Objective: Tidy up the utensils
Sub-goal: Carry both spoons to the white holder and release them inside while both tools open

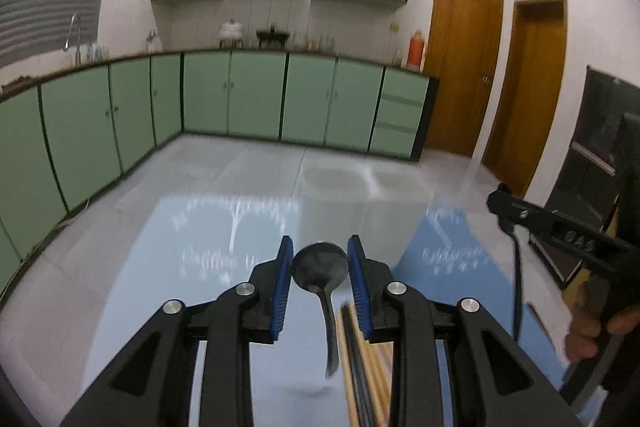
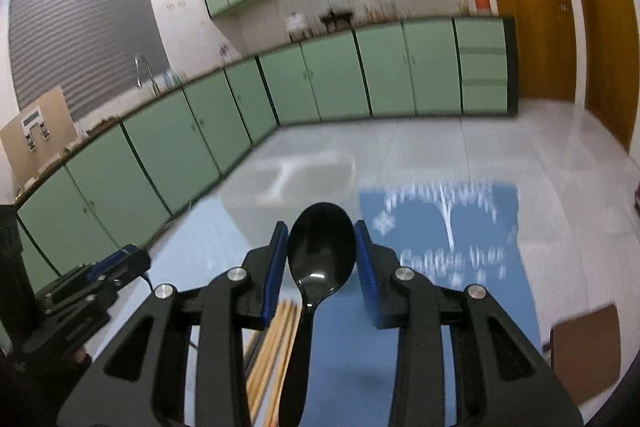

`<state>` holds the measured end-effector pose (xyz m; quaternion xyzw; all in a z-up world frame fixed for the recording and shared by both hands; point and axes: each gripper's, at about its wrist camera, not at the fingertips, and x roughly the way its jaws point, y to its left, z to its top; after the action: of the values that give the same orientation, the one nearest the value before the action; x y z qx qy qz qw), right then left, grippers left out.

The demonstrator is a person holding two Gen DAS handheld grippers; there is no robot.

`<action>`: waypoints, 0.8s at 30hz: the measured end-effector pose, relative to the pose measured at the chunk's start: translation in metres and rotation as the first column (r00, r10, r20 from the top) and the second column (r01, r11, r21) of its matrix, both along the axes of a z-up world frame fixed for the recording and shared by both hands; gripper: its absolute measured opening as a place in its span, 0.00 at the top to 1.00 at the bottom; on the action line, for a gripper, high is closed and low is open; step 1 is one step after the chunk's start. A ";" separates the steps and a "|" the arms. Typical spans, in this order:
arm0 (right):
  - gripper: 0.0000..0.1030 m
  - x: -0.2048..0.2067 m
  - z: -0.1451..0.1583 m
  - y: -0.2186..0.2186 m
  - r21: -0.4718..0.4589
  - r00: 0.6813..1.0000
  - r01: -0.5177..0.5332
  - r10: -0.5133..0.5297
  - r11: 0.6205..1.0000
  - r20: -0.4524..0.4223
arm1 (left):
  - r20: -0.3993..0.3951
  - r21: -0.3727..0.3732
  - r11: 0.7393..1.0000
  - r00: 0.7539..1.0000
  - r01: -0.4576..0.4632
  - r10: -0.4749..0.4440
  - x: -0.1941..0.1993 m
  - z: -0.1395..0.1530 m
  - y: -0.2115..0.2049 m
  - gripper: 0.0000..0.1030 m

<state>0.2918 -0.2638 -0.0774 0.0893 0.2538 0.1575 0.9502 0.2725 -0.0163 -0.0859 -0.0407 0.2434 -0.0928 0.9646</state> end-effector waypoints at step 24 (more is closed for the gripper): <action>0.69 0.172 -0.007 0.007 0.002 0.981 0.126 -0.125 0.992 0.147 | 0.148 -0.026 1.000 0.989 -0.002 0.005 0.156 0.031 -0.020 0.73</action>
<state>0.4633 -0.2568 -0.0844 0.0898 0.1775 0.1027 0.9746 0.4281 -0.0363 -0.0547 -0.0464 0.1698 -0.0970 0.9796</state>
